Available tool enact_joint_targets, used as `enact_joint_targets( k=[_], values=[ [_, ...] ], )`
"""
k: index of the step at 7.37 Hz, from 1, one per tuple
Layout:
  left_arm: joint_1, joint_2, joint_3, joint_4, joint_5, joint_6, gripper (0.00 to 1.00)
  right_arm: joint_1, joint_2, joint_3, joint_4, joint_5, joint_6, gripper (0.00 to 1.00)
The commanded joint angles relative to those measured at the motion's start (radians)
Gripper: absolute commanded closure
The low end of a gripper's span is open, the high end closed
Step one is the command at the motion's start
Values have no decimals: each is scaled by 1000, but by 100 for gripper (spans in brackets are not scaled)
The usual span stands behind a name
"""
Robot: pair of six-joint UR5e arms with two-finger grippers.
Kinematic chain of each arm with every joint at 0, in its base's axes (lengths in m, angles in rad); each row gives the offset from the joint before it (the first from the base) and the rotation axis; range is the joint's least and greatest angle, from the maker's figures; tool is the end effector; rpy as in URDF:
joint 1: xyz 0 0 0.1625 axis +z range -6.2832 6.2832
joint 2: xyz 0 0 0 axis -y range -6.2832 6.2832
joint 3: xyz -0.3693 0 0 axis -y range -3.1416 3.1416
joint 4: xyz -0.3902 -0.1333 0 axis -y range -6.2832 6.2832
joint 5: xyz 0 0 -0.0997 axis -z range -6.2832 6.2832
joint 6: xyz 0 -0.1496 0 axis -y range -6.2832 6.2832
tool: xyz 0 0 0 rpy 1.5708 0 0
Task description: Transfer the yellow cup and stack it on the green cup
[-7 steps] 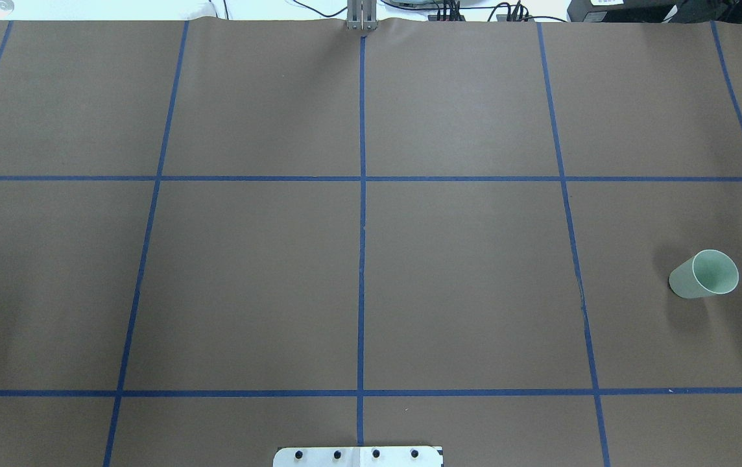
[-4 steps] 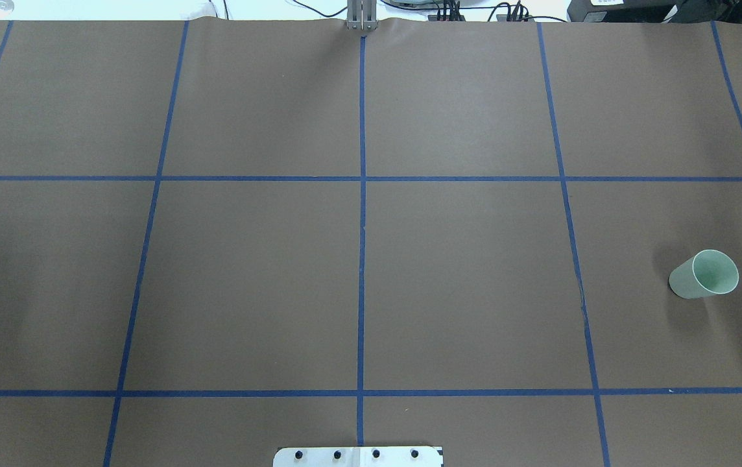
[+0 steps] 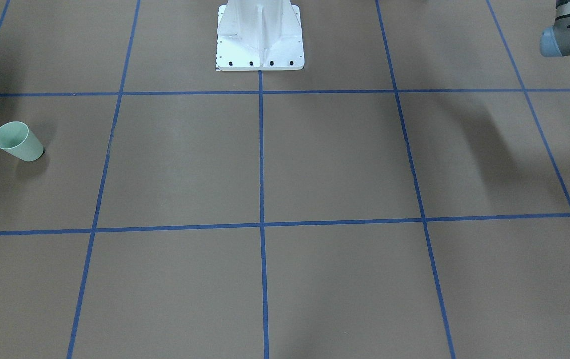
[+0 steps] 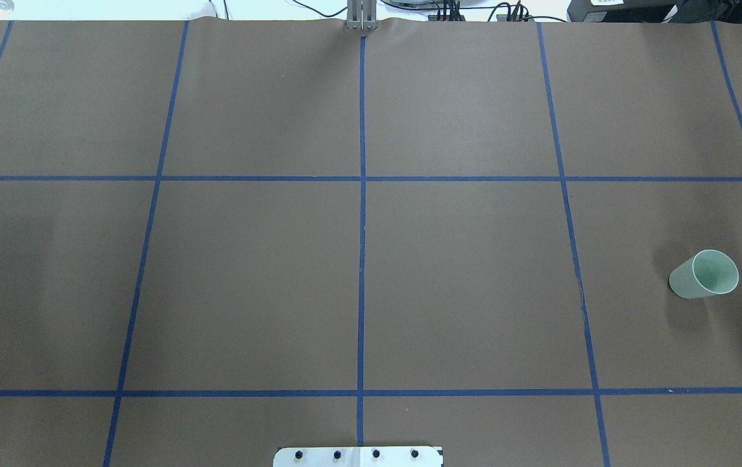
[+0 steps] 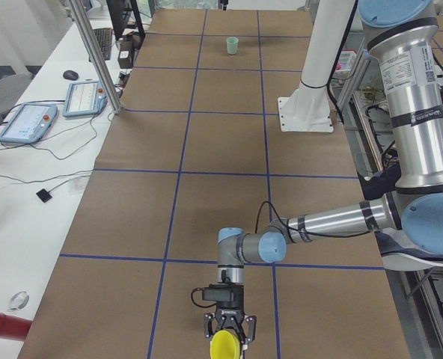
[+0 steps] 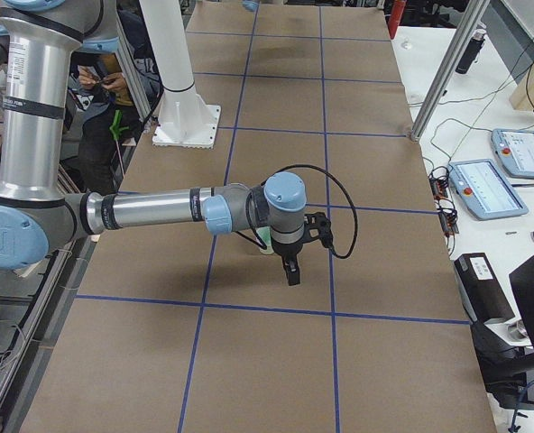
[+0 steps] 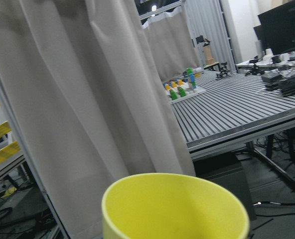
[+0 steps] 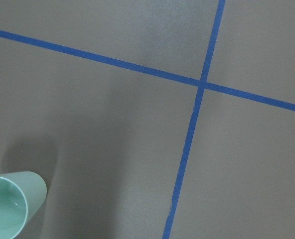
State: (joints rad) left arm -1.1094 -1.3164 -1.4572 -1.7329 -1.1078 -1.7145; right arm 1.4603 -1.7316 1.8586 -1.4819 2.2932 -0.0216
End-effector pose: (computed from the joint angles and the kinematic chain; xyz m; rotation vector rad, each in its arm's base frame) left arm -0.0272 -0.3948 0.8117 0.3342 -0.4176 -1.1776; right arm -0.0154 -0.4504 0.5659 0.1745 -0.7291 -0.2038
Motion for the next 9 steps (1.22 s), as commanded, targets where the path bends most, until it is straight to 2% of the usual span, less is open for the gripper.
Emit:
enact_joint_targets(
  k=[1,3,7,8,9],
  values=[
    [-81,-23,0,-235,17,235,69,0,17,8,0,-1,5,0],
    [-171,-98,11,-483,16,537,69,0,18,10,0,-3,9,0],
    [-173,-167,32,-784,2,703,70,2,40,-4,-1,-4,9,0],
    [-173,-175,34,-883,-27,758,71,2,38,-7,-1,-4,9,0],
    [-173,-167,35,-966,-125,810,71,2,38,-6,-1,-4,9,0]
  ],
)
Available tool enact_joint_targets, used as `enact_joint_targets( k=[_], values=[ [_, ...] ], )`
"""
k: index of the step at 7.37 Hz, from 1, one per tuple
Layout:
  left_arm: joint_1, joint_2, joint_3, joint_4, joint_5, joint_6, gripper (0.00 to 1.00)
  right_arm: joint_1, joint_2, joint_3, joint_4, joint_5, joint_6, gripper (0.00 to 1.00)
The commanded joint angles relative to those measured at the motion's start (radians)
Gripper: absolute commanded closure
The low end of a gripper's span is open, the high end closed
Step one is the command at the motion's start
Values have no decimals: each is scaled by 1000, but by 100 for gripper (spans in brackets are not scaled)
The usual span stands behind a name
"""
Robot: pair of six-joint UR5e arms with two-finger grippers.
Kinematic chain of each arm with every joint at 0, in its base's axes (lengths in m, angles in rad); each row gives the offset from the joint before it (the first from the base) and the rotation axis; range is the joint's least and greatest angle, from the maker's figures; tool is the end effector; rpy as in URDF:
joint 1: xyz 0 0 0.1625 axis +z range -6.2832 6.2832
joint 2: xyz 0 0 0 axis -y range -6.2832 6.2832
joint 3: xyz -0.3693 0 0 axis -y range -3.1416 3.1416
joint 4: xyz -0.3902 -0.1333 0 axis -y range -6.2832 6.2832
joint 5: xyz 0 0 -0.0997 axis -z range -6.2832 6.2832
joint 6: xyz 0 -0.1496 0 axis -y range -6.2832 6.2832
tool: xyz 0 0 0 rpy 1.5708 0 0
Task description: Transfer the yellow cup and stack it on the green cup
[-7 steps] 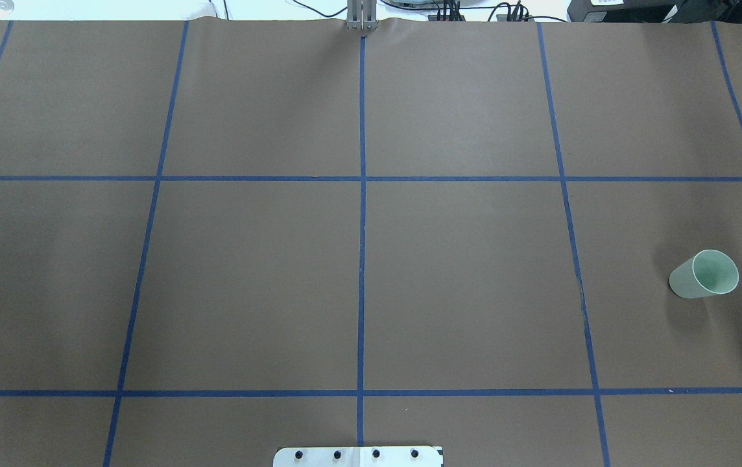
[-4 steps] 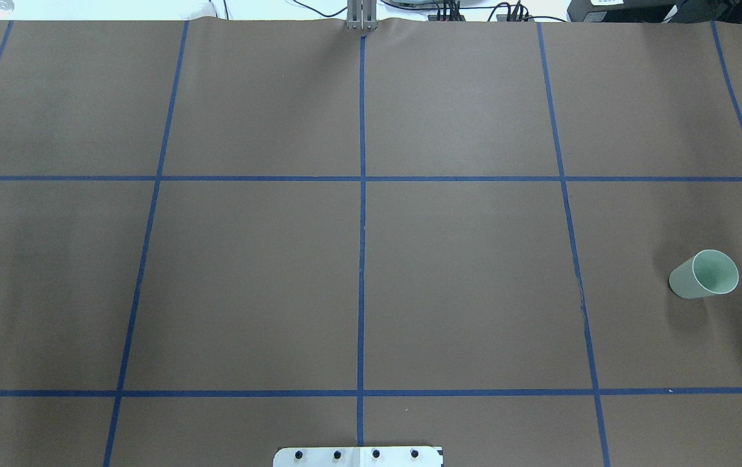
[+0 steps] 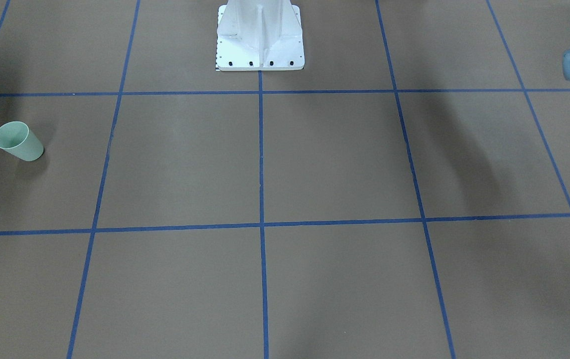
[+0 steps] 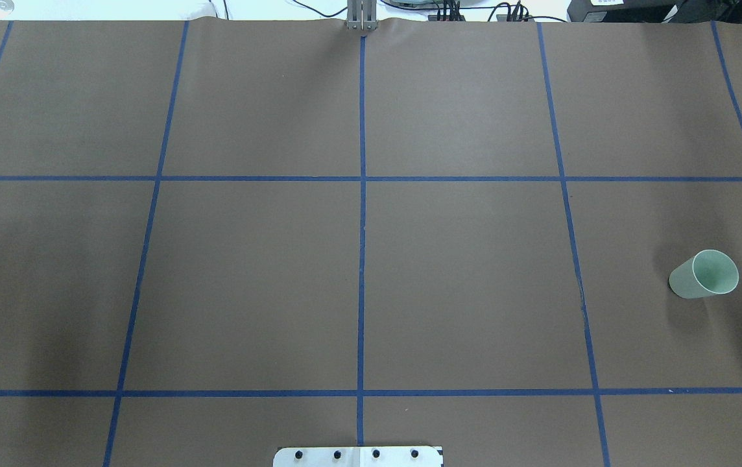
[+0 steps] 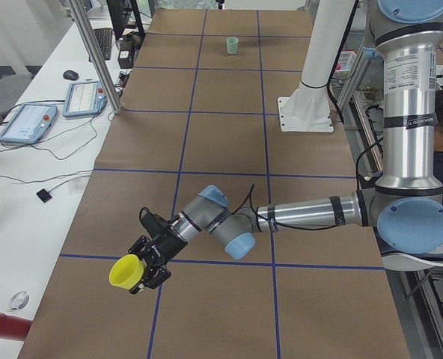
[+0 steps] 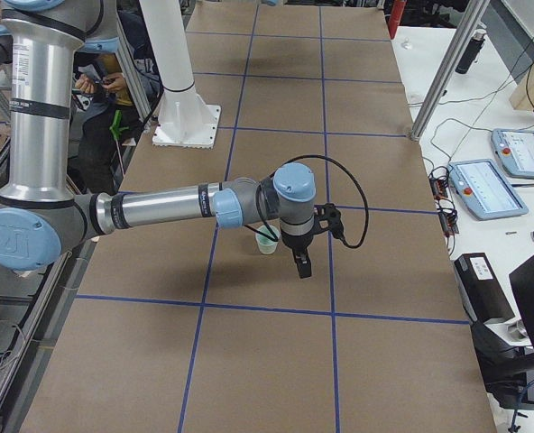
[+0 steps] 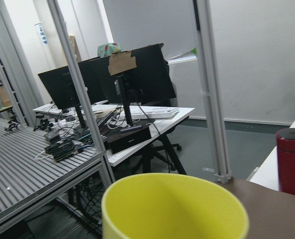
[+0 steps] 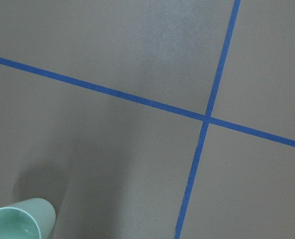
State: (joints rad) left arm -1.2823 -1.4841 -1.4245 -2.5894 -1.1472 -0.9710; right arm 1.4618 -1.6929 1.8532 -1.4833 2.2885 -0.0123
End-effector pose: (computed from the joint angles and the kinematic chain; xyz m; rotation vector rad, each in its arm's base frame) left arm -0.0403 -0.5488 0.6464 0.8862 0.1349 -0.8039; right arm -0.0158 -0.4656 0.5516 0.2026 -0.7257 -0.2044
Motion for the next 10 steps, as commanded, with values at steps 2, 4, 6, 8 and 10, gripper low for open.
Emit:
enact_joint_targets(
  k=[2,4,6,8,10],
  values=[
    [0,-39,-16,-228,-283,74,71,0,2,-2,0,0,2,0],
    [1,-70,-37,-338,-485,74,86,2,-2,-2,0,0,2,0],
    [7,-119,-47,-528,-560,148,96,3,2,-2,0,-3,0,0],
    [14,-168,-97,-564,-737,187,100,3,4,4,1,-1,-2,0],
    [26,-269,-108,-566,-915,190,100,3,-20,-15,128,-1,0,0]
  ],
)
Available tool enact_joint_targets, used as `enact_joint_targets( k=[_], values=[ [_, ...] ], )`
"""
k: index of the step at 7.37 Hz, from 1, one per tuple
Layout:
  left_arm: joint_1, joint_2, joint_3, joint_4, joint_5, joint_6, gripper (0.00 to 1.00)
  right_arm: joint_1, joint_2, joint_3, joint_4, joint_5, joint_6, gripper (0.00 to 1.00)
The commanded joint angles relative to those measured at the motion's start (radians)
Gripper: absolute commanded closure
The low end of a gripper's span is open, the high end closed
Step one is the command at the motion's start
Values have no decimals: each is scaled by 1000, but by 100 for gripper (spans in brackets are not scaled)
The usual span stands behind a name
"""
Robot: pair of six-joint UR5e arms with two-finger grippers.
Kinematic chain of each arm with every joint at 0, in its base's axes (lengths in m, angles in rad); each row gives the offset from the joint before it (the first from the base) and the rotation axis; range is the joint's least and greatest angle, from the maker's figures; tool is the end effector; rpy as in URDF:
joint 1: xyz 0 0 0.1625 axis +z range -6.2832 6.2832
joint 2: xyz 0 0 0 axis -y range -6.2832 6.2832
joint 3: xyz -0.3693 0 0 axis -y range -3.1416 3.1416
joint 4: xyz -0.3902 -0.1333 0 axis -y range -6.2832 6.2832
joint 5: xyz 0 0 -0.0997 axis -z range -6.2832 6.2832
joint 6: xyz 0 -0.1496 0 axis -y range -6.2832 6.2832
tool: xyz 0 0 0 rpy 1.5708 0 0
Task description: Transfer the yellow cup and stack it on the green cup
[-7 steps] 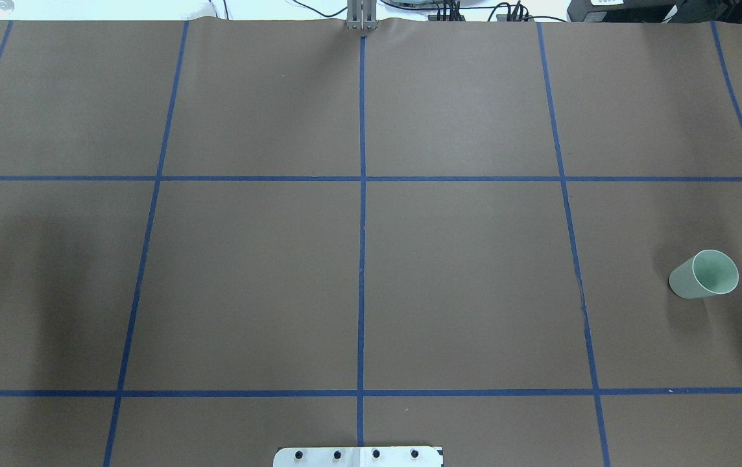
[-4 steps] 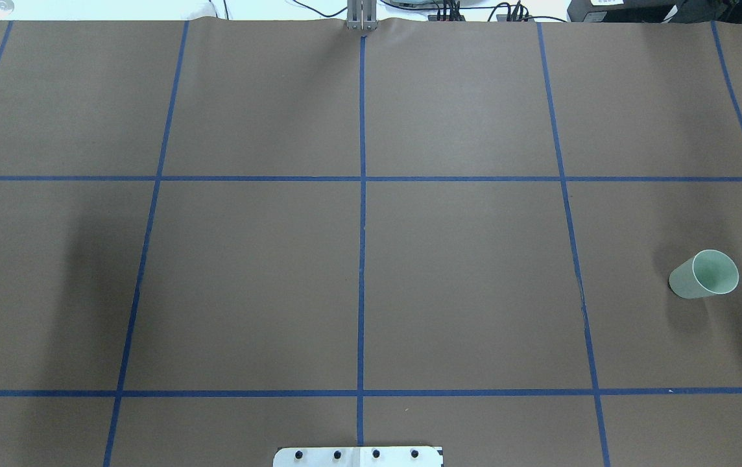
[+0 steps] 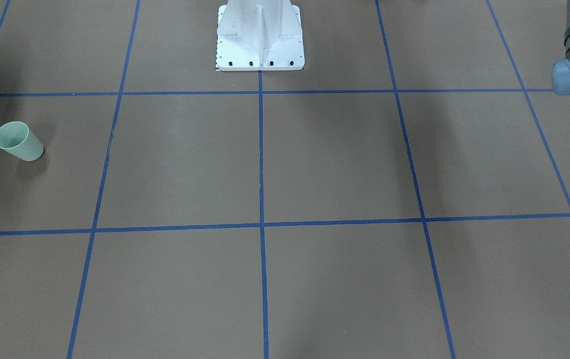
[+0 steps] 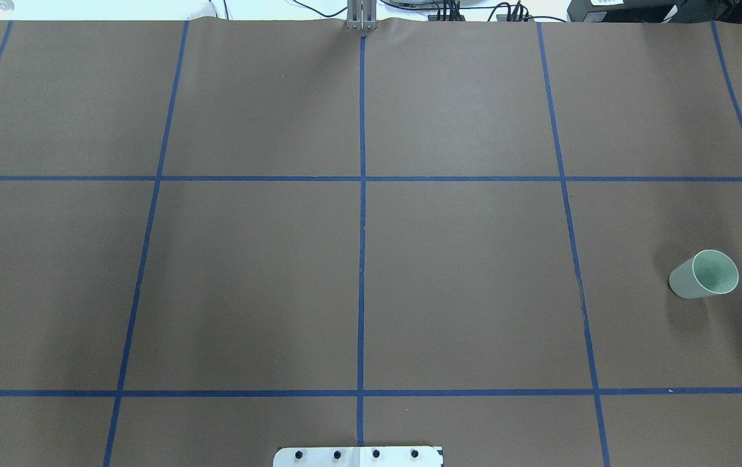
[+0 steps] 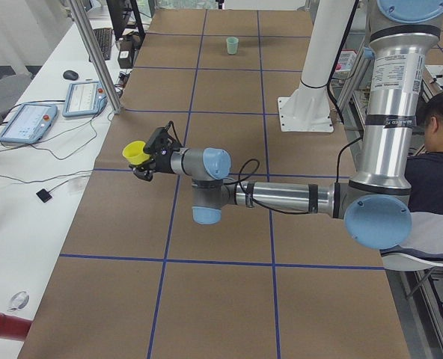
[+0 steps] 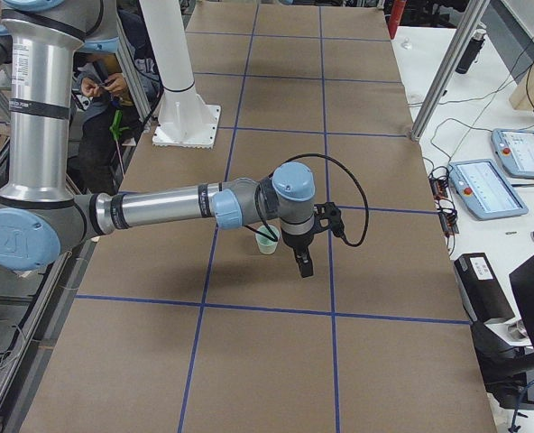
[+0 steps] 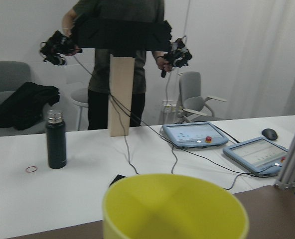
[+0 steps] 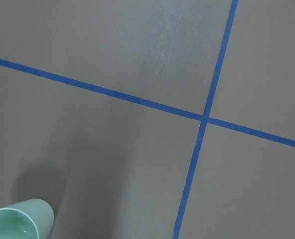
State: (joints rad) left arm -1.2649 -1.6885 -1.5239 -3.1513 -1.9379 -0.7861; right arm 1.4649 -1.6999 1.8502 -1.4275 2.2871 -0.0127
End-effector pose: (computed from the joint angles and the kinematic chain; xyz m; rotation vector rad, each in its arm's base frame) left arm 0.0939 -0.5616 0.3910 1.2425 1.0801 -0.0634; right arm -0.0144 -0.4674 0.5495 0.2479 -0.7245 -0.2179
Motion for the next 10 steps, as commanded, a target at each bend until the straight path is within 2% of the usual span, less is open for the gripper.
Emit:
enact_joint_targets(
  k=[1,3,4,6,8,10],
  values=[
    [13,-121,-4,-4,-238,8,100,0,-15,-11,99,2,6,0],
    [39,-164,-7,-1,-418,140,100,0,-14,-11,101,40,49,0],
    [83,-201,-5,-3,-455,216,100,0,-6,-9,101,104,77,0],
    [229,-247,1,-4,-469,333,100,0,31,6,104,162,167,0],
    [393,-286,17,8,-454,475,100,-1,113,10,101,237,348,0],
    [418,-388,114,7,-437,562,100,-76,184,53,99,259,544,0]
  ],
)
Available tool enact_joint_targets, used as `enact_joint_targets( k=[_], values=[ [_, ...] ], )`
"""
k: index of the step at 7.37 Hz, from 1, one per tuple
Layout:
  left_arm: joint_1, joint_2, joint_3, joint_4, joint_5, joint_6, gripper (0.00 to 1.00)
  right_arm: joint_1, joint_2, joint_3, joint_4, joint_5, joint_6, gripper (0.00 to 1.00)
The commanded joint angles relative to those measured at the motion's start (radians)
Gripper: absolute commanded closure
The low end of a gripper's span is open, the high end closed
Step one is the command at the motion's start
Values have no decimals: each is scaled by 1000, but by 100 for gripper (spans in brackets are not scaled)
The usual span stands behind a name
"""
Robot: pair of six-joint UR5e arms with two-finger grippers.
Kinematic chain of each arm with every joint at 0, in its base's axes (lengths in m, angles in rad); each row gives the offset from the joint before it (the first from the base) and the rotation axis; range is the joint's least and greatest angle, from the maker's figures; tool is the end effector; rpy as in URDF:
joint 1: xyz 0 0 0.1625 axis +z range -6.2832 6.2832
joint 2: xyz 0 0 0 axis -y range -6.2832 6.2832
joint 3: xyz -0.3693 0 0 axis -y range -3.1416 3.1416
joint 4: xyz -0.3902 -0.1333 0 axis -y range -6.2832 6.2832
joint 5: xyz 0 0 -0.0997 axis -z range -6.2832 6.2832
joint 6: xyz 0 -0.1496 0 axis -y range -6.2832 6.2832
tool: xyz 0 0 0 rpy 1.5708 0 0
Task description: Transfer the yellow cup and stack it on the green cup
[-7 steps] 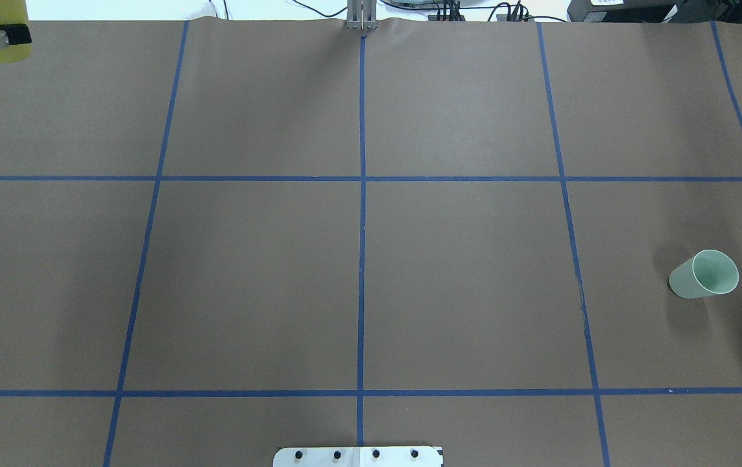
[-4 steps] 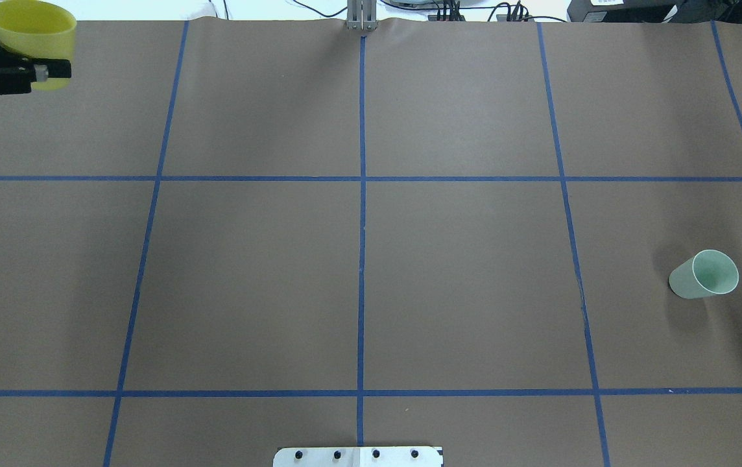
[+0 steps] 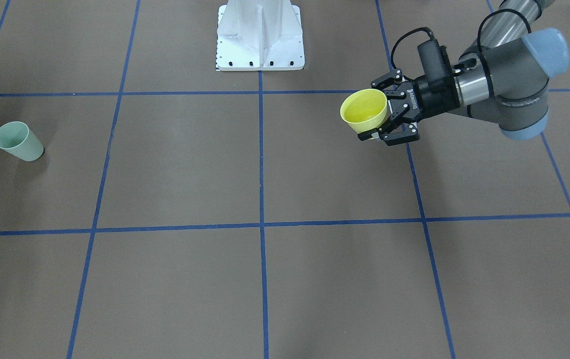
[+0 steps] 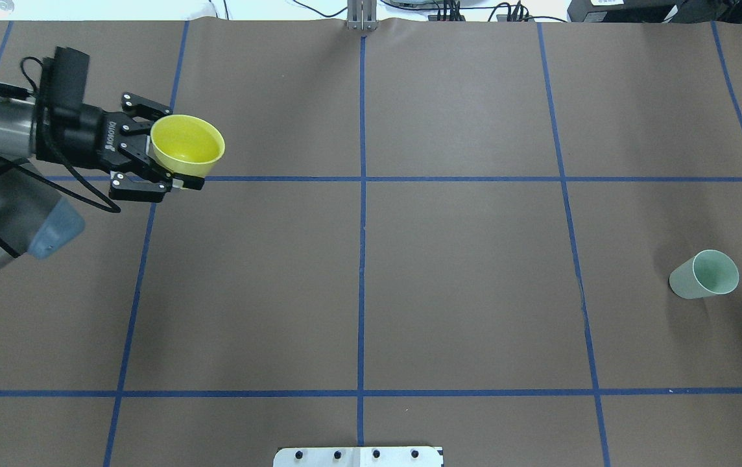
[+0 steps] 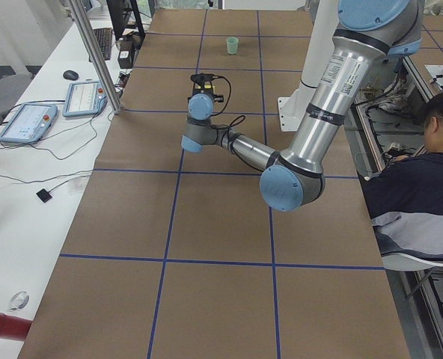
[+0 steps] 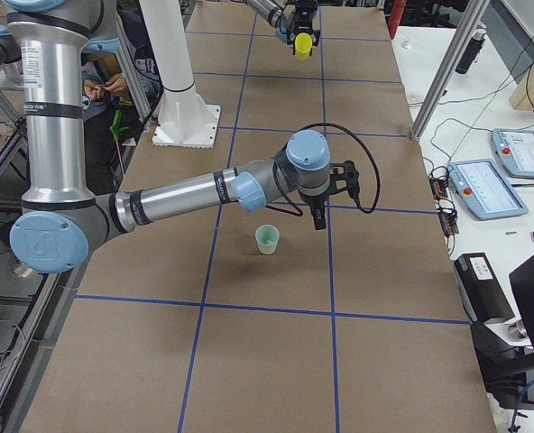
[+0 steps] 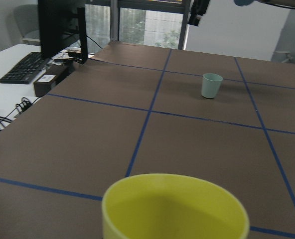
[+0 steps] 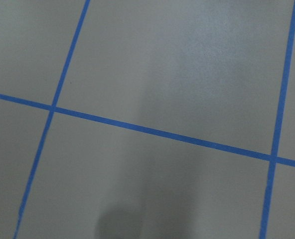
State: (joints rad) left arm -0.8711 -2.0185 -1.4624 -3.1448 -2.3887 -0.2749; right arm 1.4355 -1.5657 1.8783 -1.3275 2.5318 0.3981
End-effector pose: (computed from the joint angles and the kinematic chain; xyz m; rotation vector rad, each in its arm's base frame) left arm 0.3619 -0.4674 0.2373 1.3740 1.3698 1.0619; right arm -0.0573 -0.4999 0.4320 0.2466 -1.0338 -0.0294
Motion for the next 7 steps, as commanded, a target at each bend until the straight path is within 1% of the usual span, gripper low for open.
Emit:
enact_joint_targets(
  k=[1,2,3,4,5,6,7],
  values=[
    [76,-74,60,2,84,51,100,-108,106,51,1,13,283,0],
    [133,-89,80,-1,156,54,100,-177,183,70,1,5,429,0],
    [148,-112,109,-1,190,56,98,-241,259,77,1,-2,553,0],
    [156,-143,146,-3,203,56,93,-304,333,81,1,-27,664,0],
    [164,-167,161,-7,204,56,93,-384,390,103,1,-91,780,0],
    [170,-186,163,-4,235,56,89,-459,439,116,1,-141,851,0],
    [181,-204,175,-4,246,56,85,-522,488,102,-9,-166,861,0]
  ],
)
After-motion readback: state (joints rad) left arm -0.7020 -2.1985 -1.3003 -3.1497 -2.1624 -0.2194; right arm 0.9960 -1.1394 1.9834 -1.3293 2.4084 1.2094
